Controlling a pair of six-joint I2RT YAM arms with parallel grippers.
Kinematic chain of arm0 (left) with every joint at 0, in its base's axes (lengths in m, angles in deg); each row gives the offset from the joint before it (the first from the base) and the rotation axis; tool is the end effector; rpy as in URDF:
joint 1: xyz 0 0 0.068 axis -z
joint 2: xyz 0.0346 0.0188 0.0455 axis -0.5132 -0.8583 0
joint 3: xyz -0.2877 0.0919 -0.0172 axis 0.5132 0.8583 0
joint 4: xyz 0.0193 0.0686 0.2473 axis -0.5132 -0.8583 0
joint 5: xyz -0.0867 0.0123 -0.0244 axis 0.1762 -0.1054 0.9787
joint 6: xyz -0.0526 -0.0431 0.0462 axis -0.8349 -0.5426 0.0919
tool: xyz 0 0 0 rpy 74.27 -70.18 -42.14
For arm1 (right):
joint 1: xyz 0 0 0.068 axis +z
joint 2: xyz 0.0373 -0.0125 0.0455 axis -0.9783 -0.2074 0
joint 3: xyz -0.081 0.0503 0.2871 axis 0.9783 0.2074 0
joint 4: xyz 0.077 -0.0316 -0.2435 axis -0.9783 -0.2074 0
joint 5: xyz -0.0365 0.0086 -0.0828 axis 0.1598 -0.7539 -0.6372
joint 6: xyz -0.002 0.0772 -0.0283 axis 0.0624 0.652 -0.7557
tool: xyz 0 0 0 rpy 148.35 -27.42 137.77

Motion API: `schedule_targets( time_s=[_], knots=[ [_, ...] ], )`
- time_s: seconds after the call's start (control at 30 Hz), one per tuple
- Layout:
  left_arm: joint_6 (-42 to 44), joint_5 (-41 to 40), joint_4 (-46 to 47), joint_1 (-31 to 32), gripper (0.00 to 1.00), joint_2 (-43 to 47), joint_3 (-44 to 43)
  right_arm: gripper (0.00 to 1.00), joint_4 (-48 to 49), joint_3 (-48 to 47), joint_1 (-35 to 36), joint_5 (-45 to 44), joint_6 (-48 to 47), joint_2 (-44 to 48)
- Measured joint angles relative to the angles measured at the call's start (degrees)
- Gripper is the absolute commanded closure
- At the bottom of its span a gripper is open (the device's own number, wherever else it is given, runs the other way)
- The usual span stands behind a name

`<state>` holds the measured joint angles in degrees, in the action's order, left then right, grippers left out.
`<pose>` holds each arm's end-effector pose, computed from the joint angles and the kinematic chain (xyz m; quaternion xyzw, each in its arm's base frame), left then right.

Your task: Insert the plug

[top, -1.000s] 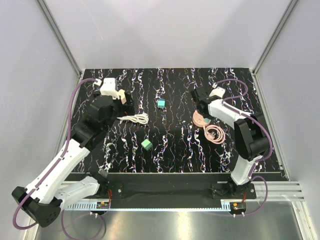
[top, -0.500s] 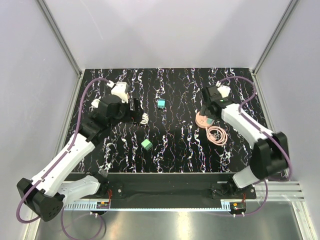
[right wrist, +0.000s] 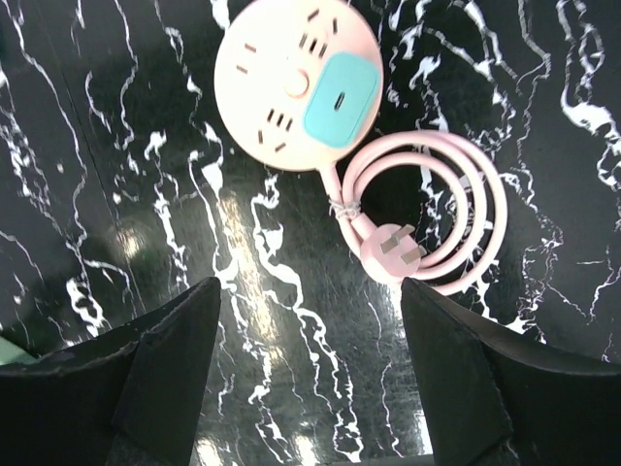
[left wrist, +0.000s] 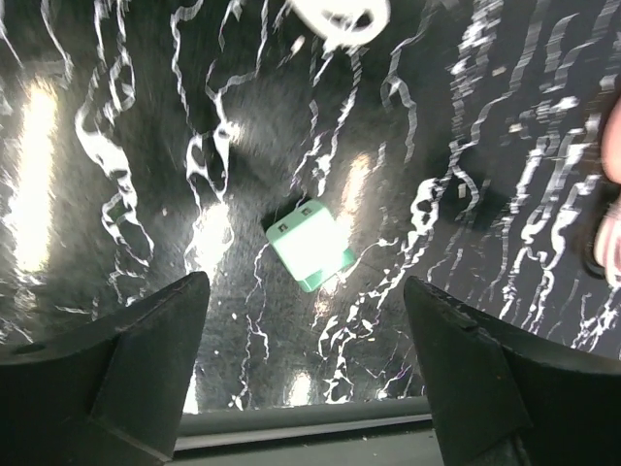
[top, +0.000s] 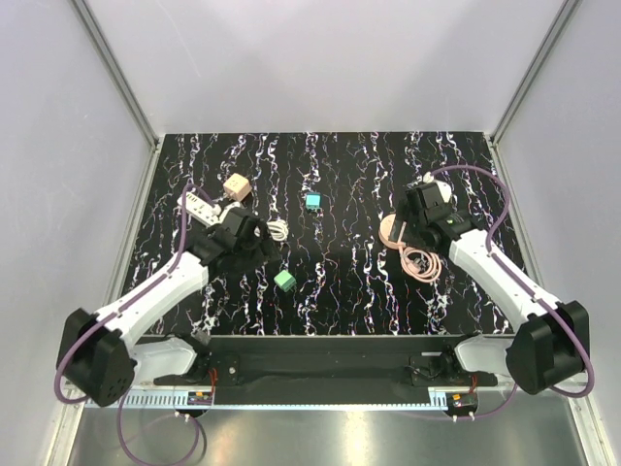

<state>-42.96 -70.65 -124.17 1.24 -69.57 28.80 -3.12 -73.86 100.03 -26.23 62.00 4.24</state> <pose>0.2022 -0.1163 0.2476 -0.1788 0.9334 -0.1585 0.2676 0.2515 0.0817 0.2739 0.1055 0.9396 0.0211 0.3251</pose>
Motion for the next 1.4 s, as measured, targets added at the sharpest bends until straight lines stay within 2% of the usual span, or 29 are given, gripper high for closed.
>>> schedule_targets(
  time_s=[0.3, 0.5, 0.8, 1.03, 1.27, 1.3, 1.37, 1.4],
  knots=[
    [-7.1, -0.2, 0.1, 2.9, 0.19, -6.2, 0.7, 0.2, 2.1, 4.4, 0.0, 4.1, -1.0, 7.8],
    [-10.9, -0.2, 0.2, 5.8, 0.19, -11.7, 0.6, 0.2, 3.7, 5.2, 0.0, 6.1, -1.2, 8.6],
    [-13.6, -0.3, 0.3, 7.0, 0.2, -19.1, -2.0, 0.21, 4.2, 7.1, 0.0, 8.4, -1.3, 11.1],
    [-12.2, -0.2, 1.7, 8.1, 0.31, -24.9, -4.8, 0.21, 4.4, 7.1, 0.0, 9.0, -1.3, 11.9],
    [-10.1, -0.7, 1.8, 8.2, 0.63, -25.3, -4.9, 0.21, 4.4, 7.1, 0.0, 11.0, -1.3, 11.9],
    [-9.7, -1.0, 1.8, 8.2, 0.75, -25.3, -4.9, 0.21, 4.4, 7.1, 0.0, 11.3, -1.3, 11.9],
    [-8.8, -1.4, 1.8, 8.2, 0.92, -25.3, -4.9, 0.21, 4.5, 7.1, 0.0, 11.6, -1.3, 11.8],
    [-8.2, -1.6, 1.8, 8.2, 0.96, -25.3, -4.9, 0.21, 4.5, 7.1, 0.0, 11.9, -1.3, 11.8]
  ],
)
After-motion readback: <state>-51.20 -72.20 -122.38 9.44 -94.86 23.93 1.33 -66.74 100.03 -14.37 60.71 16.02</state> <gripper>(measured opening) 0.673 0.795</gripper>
